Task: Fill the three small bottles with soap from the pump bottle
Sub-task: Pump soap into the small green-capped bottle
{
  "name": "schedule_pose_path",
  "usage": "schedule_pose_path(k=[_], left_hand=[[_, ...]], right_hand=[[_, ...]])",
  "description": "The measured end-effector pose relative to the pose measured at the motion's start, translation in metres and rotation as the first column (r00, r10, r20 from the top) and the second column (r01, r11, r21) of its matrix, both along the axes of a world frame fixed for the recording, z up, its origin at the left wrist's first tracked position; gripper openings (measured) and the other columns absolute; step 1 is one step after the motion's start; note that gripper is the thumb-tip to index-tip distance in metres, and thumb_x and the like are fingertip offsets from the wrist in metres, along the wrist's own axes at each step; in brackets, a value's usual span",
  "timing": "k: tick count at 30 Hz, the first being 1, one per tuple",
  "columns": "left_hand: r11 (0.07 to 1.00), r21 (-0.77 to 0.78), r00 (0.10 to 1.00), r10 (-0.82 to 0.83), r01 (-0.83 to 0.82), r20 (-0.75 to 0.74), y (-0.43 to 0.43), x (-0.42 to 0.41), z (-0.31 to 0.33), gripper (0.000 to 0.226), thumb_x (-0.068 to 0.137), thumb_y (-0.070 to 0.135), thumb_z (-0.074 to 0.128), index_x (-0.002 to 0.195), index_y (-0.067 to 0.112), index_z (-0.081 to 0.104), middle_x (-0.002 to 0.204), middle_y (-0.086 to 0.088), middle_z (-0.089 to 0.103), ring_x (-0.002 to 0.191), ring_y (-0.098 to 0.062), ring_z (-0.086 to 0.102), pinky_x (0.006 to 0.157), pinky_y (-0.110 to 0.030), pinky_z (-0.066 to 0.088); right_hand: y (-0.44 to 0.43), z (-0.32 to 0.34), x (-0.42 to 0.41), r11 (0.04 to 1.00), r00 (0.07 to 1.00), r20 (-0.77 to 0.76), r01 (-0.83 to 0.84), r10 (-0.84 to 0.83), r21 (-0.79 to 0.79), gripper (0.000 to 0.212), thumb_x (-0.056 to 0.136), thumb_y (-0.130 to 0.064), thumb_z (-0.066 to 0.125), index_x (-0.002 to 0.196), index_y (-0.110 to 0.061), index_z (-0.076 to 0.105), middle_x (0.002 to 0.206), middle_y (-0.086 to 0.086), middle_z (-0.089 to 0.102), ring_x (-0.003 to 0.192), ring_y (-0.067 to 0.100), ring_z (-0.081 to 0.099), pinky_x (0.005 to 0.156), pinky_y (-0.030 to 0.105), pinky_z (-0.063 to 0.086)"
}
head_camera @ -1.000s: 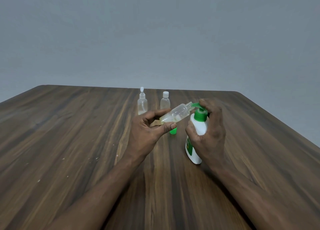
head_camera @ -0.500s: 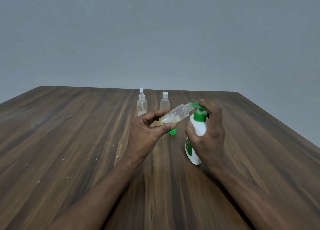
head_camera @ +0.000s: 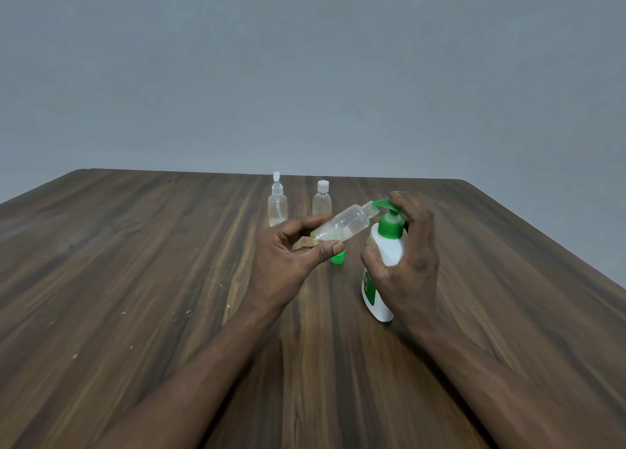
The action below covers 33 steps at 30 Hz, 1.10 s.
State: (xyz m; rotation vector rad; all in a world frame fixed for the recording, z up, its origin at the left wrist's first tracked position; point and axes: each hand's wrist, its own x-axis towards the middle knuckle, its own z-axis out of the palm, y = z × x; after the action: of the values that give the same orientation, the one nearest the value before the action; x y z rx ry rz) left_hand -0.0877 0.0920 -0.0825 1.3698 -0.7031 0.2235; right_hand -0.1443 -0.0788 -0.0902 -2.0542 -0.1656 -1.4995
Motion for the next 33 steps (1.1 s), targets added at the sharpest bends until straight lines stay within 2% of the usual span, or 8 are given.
schedule_pose_path(k=[9,14,18,26,33], left_hand=[[1.0,0.005,1.0,-0.001,0.001,0.0,-0.0005,0.0007,-0.0016,0.042,0.072,0.003,0.084,0.113,0.002,0.073,0.105,-0.001,0.076,0.099,-0.008,0.073,0.077,-0.014,0.056],[1.0,-0.013,1.0,-0.005,0.005,-0.005,-0.0008,-0.0005,-0.0003,0.046,0.069,0.013,0.084,0.113,0.005,0.074,0.106,-0.001,0.077,0.101,-0.01,0.072,0.077,-0.016,0.056],[1.0,-0.001,1.0,-0.003,0.003,-0.014,-0.0009,0.0008,-0.0005,0.043,0.072,0.004,0.084,0.114,0.003,0.073,0.105,-0.003,0.077,0.099,-0.009,0.073,0.078,-0.016,0.056],[1.0,0.004,1.0,0.008,-0.008,-0.008,-0.0011,-0.0014,-0.0007,0.042,0.072,0.0,0.084,0.113,0.001,0.073,0.102,-0.002,0.077,0.095,-0.007,0.074,0.077,-0.014,0.055],[1.0,-0.003,1.0,0.002,-0.002,-0.012,-0.0012,-0.0005,-0.0007,0.041,0.072,0.001,0.084,0.112,0.002,0.074,0.104,-0.002,0.078,0.101,-0.012,0.073,0.078,-0.016,0.056]], right_hand=[[0.0011,-0.0008,-0.0001,1.0,1.0,0.007,0.001,-0.002,0.015,0.06,0.07,0.005,0.07,0.126,-0.008,0.051,0.124,-0.004,0.051,0.115,-0.008,0.046,0.097,0.01,0.035],[0.0008,-0.0002,-0.0002,1.0,1.0,0.004,-0.004,0.004,0.019,0.068,0.07,0.006,0.074,0.131,-0.007,0.049,0.129,-0.009,0.047,0.12,-0.003,0.046,0.101,0.015,0.037],[-0.0001,-0.0004,0.0006,1.0,1.0,0.013,0.002,-0.002,0.004,0.068,0.069,0.007,0.074,0.13,-0.008,0.048,0.128,-0.012,0.045,0.12,-0.005,0.045,0.101,0.014,0.036],[0.0026,-0.0008,-0.0006,1.0,1.0,0.021,-0.001,0.001,0.031,0.06,0.073,-0.001,0.069,0.127,-0.015,0.048,0.123,-0.006,0.051,0.112,-0.002,0.049,0.097,0.011,0.036],[0.0013,0.001,-0.0006,1.0,1.0,0.011,-0.006,0.006,0.013,0.068,0.069,0.006,0.074,0.131,-0.008,0.049,0.128,-0.016,0.043,0.12,-0.005,0.045,0.1,0.016,0.038]])
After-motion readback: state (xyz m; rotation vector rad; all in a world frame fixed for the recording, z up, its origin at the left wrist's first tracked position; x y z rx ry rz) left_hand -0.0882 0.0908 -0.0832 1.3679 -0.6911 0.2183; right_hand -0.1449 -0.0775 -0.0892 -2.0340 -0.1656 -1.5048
